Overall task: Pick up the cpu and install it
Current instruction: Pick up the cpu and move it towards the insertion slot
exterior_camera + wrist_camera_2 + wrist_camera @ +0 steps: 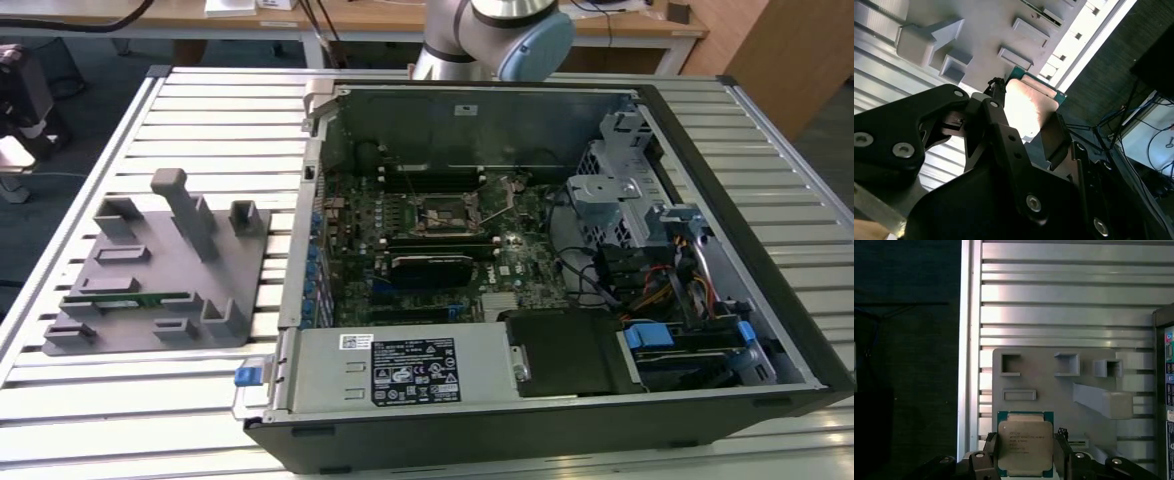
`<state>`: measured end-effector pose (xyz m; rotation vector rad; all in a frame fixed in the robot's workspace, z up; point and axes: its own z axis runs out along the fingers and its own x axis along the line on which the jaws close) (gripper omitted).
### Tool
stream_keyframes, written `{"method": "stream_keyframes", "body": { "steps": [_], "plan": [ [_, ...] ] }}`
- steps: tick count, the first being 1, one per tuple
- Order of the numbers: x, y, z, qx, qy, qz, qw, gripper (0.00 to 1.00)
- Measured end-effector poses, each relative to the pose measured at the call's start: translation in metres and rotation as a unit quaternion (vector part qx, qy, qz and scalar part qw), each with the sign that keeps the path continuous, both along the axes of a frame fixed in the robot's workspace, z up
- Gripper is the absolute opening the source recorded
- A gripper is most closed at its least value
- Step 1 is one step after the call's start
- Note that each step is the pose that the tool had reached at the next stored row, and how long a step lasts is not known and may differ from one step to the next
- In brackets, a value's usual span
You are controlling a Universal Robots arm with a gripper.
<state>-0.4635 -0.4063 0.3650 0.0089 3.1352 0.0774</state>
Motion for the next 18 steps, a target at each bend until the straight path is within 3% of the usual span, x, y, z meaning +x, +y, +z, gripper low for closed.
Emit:
{"method": "stream_keyframes", "body": {
  "steps": [14, 18],
  "plan": [
    [0.0, 0.0034, 0.0293, 0.0, 0.0, 0.0, 1.0, 0.53],
    [0.001, 0.0035, 0.0331, 0.0001, -0.0001, 0.0, 1.0, 0.53]
  ]
}}
